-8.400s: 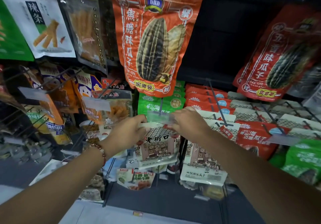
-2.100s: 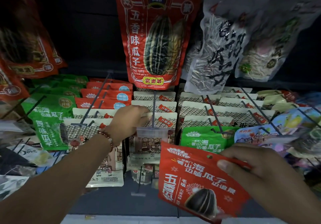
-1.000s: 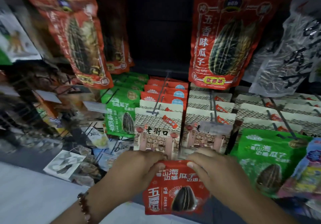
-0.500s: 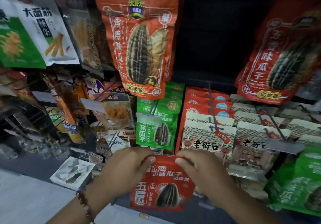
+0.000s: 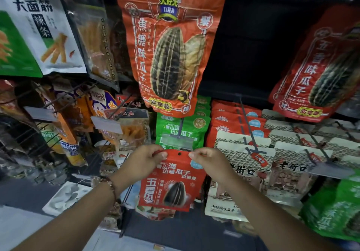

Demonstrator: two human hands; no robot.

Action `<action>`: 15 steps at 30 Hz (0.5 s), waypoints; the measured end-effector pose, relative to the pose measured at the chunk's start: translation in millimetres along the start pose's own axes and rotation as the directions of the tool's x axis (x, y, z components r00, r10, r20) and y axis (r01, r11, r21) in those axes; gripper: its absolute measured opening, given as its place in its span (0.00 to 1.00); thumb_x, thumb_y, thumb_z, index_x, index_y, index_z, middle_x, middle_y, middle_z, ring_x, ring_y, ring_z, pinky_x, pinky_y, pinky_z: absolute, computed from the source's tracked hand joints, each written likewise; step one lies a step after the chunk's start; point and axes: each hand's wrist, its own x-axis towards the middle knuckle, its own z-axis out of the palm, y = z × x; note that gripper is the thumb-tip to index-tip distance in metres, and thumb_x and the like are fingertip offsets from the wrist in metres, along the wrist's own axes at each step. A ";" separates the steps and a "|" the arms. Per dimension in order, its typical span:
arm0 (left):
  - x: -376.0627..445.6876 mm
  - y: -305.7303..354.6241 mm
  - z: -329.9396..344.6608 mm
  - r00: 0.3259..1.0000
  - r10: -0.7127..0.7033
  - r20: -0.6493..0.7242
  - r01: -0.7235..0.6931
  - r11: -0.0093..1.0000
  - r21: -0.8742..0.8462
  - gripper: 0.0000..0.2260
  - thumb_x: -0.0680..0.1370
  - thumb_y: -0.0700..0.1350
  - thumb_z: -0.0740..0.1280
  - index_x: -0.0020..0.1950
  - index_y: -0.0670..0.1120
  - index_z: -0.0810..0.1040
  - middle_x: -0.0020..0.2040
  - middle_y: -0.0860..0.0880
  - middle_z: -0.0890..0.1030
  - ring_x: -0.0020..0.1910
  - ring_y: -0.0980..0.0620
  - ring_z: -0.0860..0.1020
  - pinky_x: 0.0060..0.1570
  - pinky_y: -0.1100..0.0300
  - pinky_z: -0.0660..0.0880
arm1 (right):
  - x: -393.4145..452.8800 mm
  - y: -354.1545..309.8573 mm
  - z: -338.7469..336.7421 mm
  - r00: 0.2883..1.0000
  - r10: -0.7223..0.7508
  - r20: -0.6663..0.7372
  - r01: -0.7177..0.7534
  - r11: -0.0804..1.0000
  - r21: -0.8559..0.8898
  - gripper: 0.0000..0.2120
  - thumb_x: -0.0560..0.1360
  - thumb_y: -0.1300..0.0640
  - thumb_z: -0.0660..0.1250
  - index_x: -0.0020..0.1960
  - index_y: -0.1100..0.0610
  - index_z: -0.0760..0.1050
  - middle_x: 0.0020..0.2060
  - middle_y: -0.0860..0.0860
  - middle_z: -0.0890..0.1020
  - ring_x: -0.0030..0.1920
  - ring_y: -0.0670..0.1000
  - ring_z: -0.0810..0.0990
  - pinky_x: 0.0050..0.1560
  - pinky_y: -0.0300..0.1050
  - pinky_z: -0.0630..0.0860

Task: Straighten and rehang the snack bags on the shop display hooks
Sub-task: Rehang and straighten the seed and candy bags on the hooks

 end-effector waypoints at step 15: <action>43.0 -8.8 -19.8 0.995 0.097 -0.020 -0.099 0.993 -0.072 0.07 0.82 0.45 0.64 0.49 0.45 0.80 0.43 0.46 0.85 0.40 0.49 0.84 0.43 0.43 0.81 | 26.6 -24.4 -5.9 0.982 -0.165 -0.092 0.144 0.970 -0.196 0.07 0.77 0.58 0.68 0.52 0.52 0.83 0.38 0.35 0.79 0.40 0.35 0.79 0.40 0.32 0.75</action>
